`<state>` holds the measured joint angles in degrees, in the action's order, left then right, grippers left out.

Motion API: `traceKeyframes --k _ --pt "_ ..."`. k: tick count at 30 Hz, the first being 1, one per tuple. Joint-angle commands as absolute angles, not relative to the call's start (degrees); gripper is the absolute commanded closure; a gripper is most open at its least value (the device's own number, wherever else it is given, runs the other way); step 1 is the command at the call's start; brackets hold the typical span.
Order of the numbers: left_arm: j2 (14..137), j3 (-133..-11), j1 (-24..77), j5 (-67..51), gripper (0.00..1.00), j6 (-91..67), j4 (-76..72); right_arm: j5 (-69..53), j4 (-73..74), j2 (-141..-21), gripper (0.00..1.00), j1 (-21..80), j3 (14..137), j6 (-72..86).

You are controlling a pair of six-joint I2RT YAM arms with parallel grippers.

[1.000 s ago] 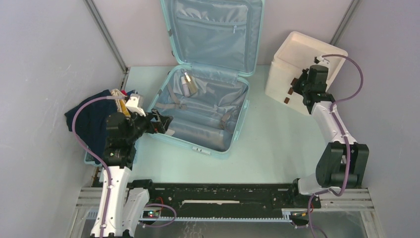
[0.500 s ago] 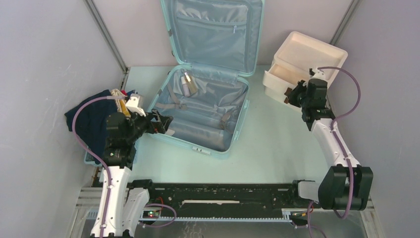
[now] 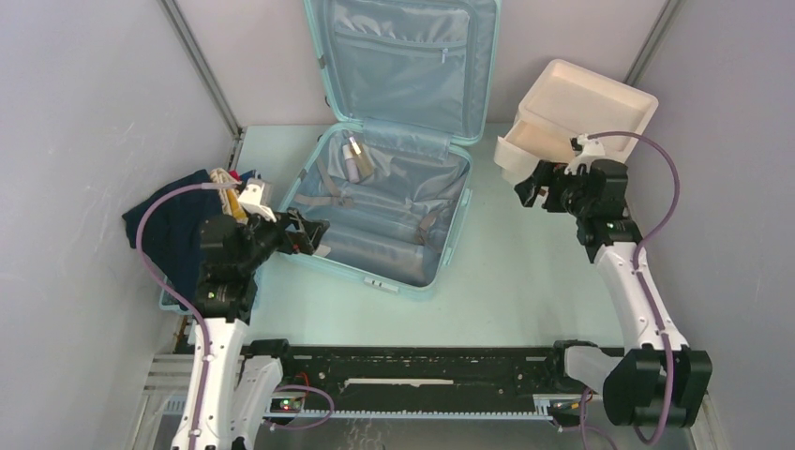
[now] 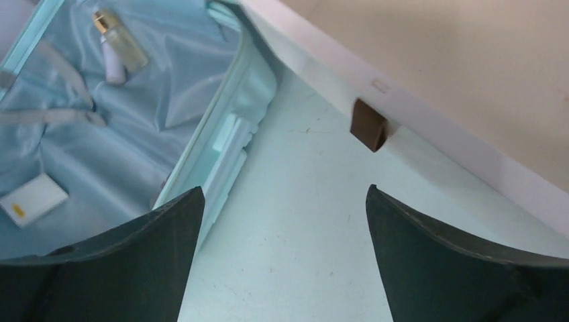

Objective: Open, take out, and arrange the luggage
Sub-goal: Open the drawer in the storage box, then pick up the personal item from the luggage.

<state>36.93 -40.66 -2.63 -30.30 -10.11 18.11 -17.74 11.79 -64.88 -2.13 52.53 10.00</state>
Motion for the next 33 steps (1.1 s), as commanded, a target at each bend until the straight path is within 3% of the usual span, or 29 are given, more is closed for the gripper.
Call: traceKeyframes --k 1,14,17,28,33 --pt "35.0 -40.1 -2.2 -32.9 0.0 -13.3 15.3 -29.6 15.0 -60.6 0.0 -4.2 52.8 0.6" --pt "32.5 -41.9 -0.5 -37.3 0.0 -24.5 15.0 -68.1 35.8 -60.2 0.0 -11.9 58.9 -22.6" --pt "32.1 -43.5 3.9 -35.6 0.0 -25.4 16.0 -77.3 39.4 -61.2 0.0 -11.4 59.5 -28.3" --pt "39.5 -51.5 23.9 -16.5 0.0 -21.6 20.9 -75.4 47.7 -62.8 0.0 -9.2 58.8 -40.9" --pt "49.6 -61.0 33.4 0.3 0.0 -14.4 30.9 -71.4 47.3 -61.8 0.0 -8.1 56.5 -42.6"
